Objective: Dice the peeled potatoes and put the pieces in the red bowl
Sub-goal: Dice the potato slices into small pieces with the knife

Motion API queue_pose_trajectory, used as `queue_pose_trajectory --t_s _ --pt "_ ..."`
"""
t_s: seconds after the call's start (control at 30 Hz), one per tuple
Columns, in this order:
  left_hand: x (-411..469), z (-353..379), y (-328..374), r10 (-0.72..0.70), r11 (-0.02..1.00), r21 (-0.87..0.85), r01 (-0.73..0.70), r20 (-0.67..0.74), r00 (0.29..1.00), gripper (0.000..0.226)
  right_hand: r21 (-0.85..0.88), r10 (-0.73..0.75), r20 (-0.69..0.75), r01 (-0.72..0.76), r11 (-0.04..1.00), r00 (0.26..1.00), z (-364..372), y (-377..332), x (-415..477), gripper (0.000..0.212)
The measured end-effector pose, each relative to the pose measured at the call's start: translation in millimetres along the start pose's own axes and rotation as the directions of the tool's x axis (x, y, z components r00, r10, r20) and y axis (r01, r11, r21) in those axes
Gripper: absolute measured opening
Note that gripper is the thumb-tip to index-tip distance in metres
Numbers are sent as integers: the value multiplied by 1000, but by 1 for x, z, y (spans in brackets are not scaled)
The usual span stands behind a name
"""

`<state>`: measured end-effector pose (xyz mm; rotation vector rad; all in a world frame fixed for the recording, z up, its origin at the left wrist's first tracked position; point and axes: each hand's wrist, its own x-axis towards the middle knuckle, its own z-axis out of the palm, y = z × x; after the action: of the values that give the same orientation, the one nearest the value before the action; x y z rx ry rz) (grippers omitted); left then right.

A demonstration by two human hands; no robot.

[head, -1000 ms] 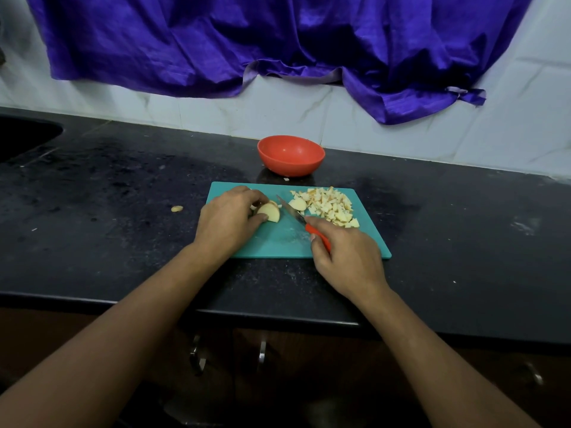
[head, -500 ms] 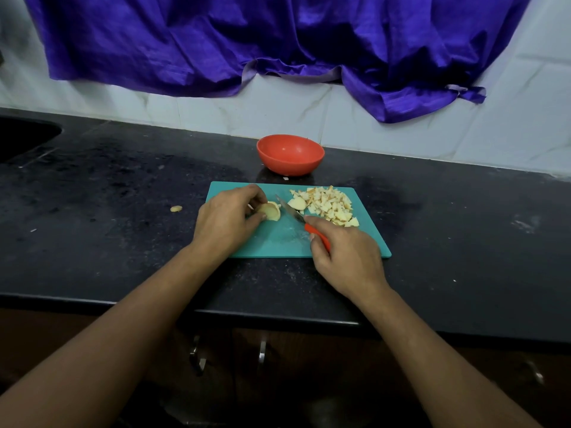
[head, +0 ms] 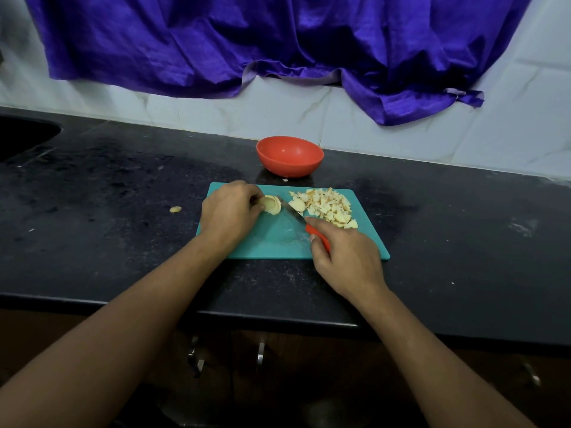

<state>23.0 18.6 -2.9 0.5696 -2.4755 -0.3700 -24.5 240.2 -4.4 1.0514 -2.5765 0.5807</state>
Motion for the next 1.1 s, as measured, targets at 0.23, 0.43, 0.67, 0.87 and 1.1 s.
queue_pose_trajectory --t_s 0.23,0.43,0.67,0.87,1.1 --pt "-3 -1 -4 19 989 -150 -13 40 999 24 -13 107 -64 -108 994 992 -1 1 0 43" --pt "-1 1 -4 60 991 -123 -49 80 995 27 -112 173 -46 -178 978 984 -1 -2 2 42" --pt "0 0 -5 35 994 -108 -27 79 996 28 -145 67 -21 -69 987 998 4 -13 7 39" --pt "-2 -3 -4 -1 993 -116 9 71 997 28 -164 20 65 -9 986 998 9 -31 30 43" --pt "-5 -5 -10 -93 937 -335 99 36 995 19 -97 187 -29 -189 977 982 -4 -17 36 42"
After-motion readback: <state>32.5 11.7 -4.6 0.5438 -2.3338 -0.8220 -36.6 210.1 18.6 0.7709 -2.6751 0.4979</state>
